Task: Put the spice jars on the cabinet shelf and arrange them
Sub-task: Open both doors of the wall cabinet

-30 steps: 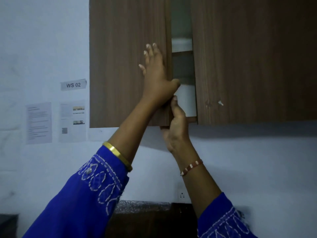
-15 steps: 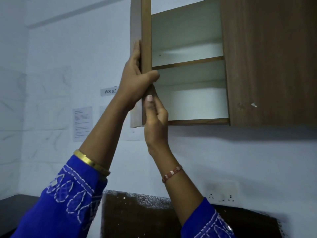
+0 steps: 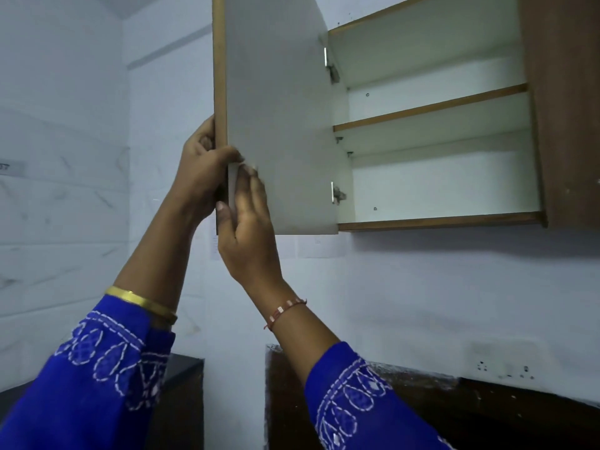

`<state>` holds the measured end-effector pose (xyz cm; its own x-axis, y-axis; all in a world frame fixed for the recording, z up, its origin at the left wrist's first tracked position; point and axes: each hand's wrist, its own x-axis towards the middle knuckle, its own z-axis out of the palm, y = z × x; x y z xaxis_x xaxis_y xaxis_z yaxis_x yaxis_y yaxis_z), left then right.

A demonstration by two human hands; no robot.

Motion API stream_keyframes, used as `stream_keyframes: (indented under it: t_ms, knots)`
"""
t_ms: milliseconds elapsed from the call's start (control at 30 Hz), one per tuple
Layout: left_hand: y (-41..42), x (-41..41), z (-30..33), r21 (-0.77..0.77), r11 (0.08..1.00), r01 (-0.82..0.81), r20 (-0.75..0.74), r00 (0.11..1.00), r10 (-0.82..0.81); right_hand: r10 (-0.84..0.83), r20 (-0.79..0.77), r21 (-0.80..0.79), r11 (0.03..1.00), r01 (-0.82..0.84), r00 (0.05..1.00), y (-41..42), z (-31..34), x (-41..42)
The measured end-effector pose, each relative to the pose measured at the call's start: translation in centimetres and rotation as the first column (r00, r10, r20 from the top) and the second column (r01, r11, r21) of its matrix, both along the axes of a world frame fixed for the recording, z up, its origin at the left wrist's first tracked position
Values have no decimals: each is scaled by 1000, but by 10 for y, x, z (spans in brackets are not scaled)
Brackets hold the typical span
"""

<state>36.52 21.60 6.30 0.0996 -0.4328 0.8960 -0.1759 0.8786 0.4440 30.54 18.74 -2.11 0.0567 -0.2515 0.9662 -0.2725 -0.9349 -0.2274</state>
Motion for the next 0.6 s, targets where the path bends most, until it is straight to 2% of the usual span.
stream_keyframes:
  t_ms: [200,400,500,600]
  knots:
    - [-15,49,-3,54,998,12,-32,999,-10,-117,-64,-19,993,116,991,-18,1,46]
    - [-20,54,-2,49,999,25,-33,999,-23,-182,21,-66,981,183,983,-26,-2,61]
    - [-18,50,-3,32,999,-13,-53,999,14,-186,13,-74,980,186,982,-28,0,60]
    - [-16,41,-10,-27,992,-121,-55,991,119,-156,-8,-78,985,155,988,-26,0,52]
